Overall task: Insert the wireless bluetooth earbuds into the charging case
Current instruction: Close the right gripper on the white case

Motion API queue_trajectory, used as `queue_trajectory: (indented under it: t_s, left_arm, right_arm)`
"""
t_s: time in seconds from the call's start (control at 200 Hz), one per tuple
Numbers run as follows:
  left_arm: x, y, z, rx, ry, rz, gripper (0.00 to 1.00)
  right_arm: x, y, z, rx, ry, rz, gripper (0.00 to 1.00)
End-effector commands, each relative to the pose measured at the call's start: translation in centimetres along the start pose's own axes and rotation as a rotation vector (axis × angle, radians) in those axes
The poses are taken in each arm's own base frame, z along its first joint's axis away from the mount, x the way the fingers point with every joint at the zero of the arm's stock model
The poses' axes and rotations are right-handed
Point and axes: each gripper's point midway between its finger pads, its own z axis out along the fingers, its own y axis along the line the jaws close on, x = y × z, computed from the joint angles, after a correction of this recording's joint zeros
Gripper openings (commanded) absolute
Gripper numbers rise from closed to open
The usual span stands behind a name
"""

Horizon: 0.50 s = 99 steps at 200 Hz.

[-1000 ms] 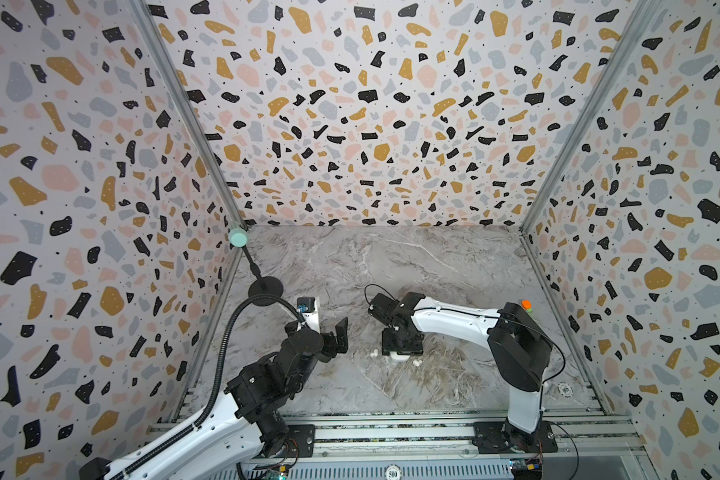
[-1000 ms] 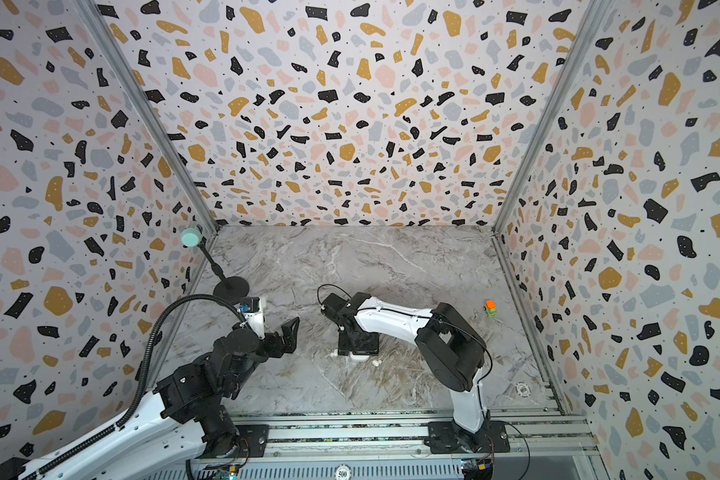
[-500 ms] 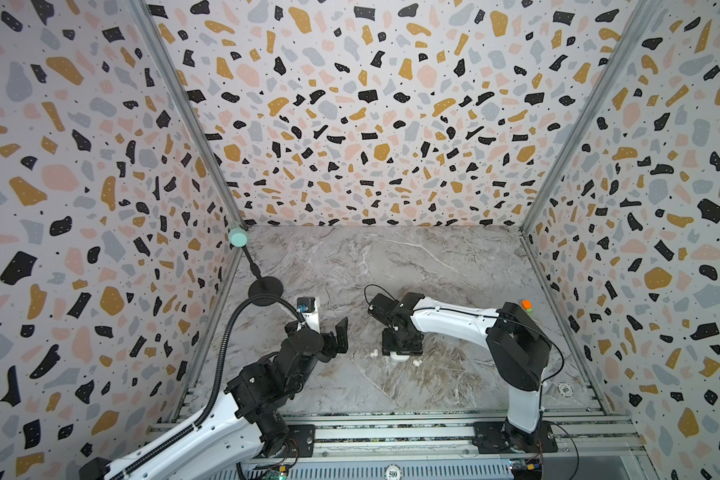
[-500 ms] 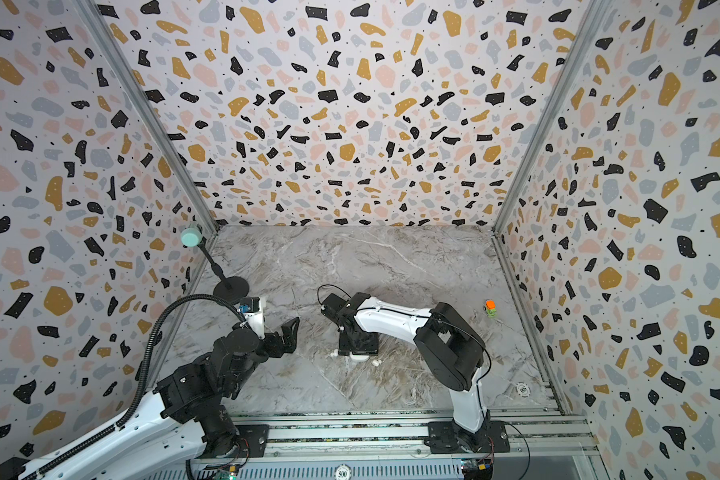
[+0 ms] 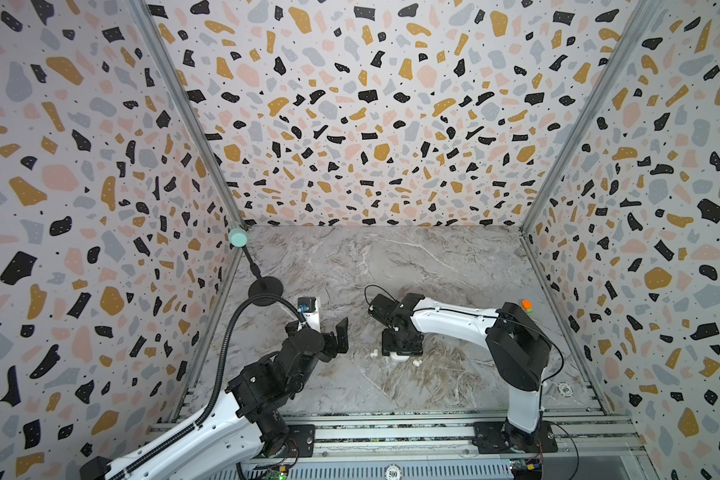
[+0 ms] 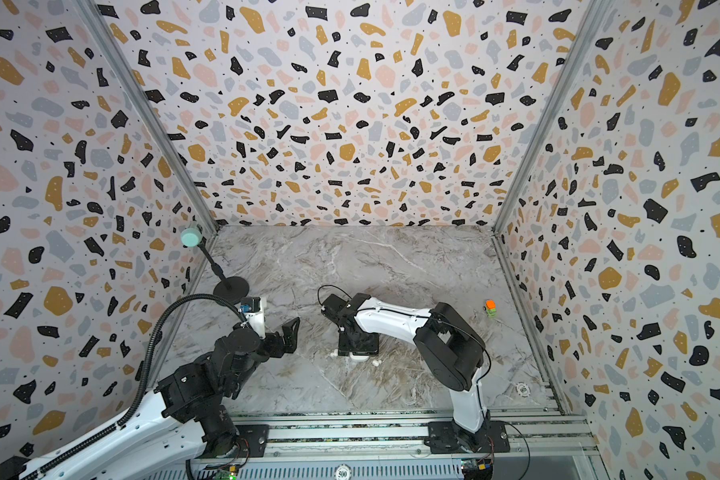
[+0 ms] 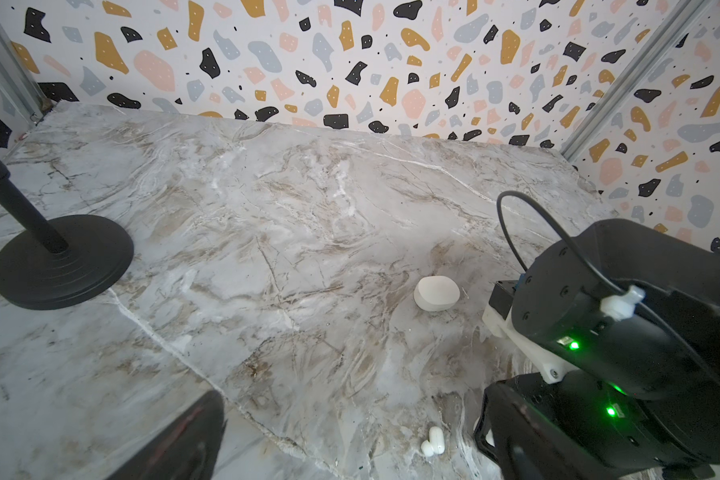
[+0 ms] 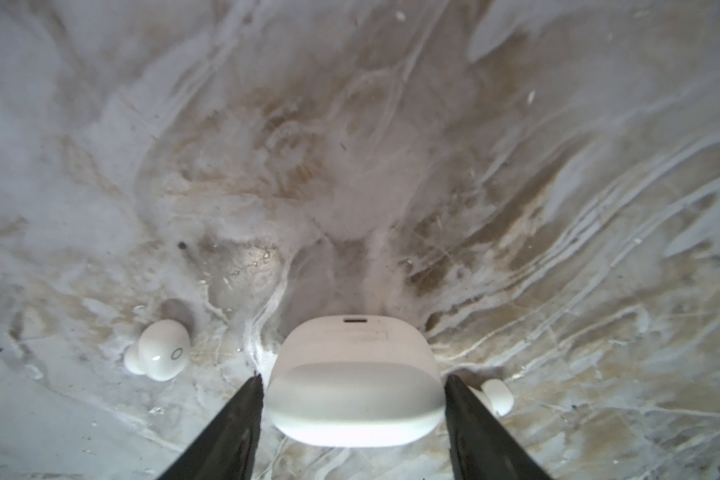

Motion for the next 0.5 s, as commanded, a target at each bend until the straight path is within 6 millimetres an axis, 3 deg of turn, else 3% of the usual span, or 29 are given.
queue_trajectory:
  t_s: [0.0, 0.265, 0.491]
  left_arm:
    - [-0.34, 0.18, 0.01, -0.01, -0.014, -0.005, 1.0]
    - [-0.34, 0.12, 0.03, -0.009, -0.013, -0.004, 1.0]
    - [-0.3, 0.2, 0.06, -0.012, -0.013, -0.004, 1.0]
  right_arm:
    - [0.34, -0.26, -0.3, 0.003, 0.001, 0.0, 0.69]
    - [0.41, -0.4, -0.22, 0.001, -0.001, 0.005, 0.66]
    - [0.3, -0.58, -0.6, 0.009, -0.022, 0.008, 0.57]
